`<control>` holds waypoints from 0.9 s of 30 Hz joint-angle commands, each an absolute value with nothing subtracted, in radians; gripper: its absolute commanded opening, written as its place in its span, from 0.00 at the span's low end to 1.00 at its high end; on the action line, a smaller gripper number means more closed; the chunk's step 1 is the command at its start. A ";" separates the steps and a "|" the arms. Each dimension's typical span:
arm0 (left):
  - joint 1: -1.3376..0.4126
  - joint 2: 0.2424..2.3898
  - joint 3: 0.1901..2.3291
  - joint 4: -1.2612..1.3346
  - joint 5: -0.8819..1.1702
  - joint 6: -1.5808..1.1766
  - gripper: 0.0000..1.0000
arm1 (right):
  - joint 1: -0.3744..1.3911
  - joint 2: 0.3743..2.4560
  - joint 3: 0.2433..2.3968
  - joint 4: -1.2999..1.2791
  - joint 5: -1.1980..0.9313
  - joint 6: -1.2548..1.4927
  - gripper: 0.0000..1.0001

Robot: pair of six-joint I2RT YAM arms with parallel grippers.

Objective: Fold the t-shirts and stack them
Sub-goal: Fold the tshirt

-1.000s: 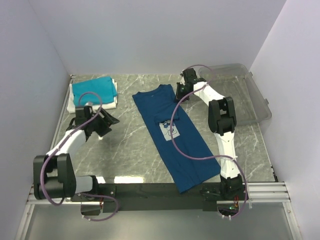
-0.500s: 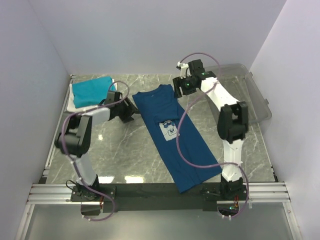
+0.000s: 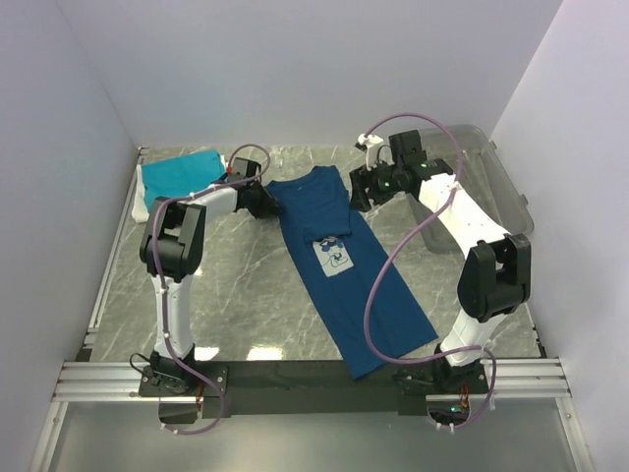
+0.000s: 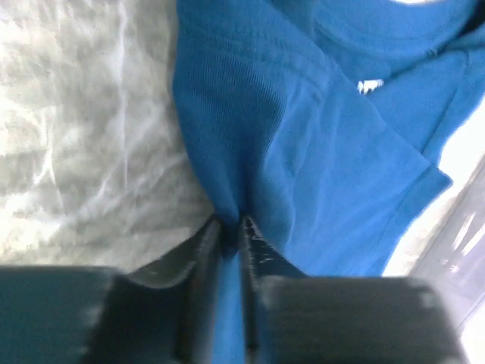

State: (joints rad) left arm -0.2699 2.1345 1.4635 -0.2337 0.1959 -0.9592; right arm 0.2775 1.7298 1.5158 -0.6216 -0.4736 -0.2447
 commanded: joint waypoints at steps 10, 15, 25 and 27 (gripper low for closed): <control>-0.198 2.252 1.749 -0.495 0.054 -0.864 0.01 | 0.227 1.672 1.482 -0.591 -0.506 -0.236 0.73; -0.141 2.357 1.966 -0.561 0.095 -0.839 0.02 | 0.224 1.684 1.474 -0.604 -0.512 -0.248 0.73; -0.115 2.424 2.284 -0.583 0.193 -0.759 0.54 | 0.224 1.675 1.448 -0.667 -0.549 -0.371 0.73; -0.109 2.320 2.205 -0.551 0.166 -0.729 0.60 | 0.222 1.663 1.443 -0.687 -0.558 -0.416 0.74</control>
